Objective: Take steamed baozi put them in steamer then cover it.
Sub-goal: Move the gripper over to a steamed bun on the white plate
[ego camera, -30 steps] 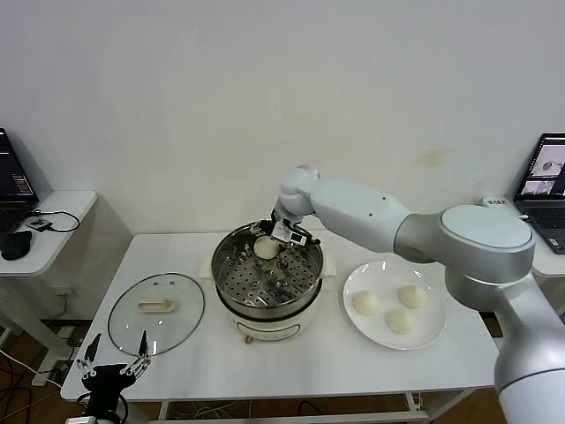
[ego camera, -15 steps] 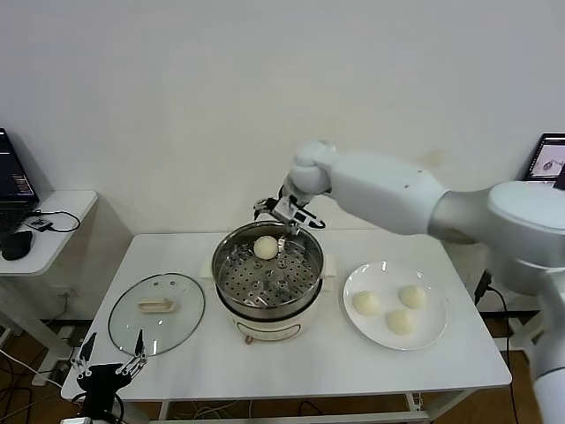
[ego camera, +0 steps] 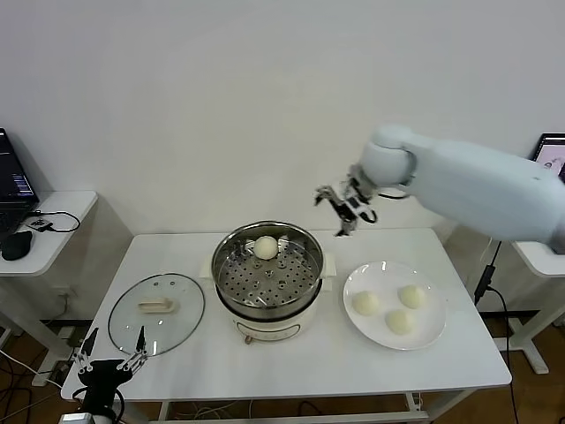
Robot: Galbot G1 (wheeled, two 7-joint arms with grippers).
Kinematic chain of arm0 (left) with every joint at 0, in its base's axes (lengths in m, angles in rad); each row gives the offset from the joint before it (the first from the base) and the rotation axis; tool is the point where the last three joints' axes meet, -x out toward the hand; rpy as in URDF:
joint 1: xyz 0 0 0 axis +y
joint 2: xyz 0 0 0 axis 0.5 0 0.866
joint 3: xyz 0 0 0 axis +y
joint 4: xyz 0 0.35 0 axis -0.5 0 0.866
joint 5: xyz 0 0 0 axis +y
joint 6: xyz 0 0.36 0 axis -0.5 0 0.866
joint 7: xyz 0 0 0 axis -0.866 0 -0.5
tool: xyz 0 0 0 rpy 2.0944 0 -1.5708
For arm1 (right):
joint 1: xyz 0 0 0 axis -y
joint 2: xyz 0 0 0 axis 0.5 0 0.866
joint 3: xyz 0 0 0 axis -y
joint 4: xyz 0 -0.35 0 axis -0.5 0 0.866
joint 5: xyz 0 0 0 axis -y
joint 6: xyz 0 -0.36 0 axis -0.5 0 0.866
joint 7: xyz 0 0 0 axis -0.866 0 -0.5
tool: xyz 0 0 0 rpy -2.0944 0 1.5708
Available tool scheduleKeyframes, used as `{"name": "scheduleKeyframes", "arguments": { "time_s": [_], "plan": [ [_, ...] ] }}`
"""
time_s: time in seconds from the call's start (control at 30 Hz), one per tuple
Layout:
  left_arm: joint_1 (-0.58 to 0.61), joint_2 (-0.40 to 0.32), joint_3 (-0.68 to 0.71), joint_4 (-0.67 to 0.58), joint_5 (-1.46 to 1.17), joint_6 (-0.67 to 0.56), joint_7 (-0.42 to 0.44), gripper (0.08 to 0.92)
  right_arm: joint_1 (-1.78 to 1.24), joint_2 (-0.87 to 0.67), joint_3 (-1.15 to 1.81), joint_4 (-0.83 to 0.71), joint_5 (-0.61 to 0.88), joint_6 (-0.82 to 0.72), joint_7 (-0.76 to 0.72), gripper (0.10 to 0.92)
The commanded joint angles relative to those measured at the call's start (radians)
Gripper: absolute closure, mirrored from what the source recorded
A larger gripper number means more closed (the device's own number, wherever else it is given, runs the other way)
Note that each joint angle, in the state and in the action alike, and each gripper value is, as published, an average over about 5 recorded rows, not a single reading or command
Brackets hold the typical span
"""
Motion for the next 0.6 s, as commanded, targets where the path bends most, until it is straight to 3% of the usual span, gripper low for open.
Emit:
{"name": "scheduleKeyframes", "arguments": {
  "time_s": [0.03,0.3,0.6],
  "plan": [
    [-0.01,0.013,-0.007,0.014,-0.008,0.0,0.001,0.177,-0.044,-0.21,0.001,0.119,0.015,-0.131,-0.029,0.203],
    [-0.025,0.008,0.005,0.017,-0.012,0.004,0.003,0.177,-0.257,-0.239,0.05,0.086,-0.041,-0.092,-0.027,0.203],
    [-0.016,0.008,-0.007,0.01,-0.011,0.005,0.004,0.177,-0.416,-0.161,0.134,0.008,-0.083,-0.067,0.034,0.203]
  ]
}}
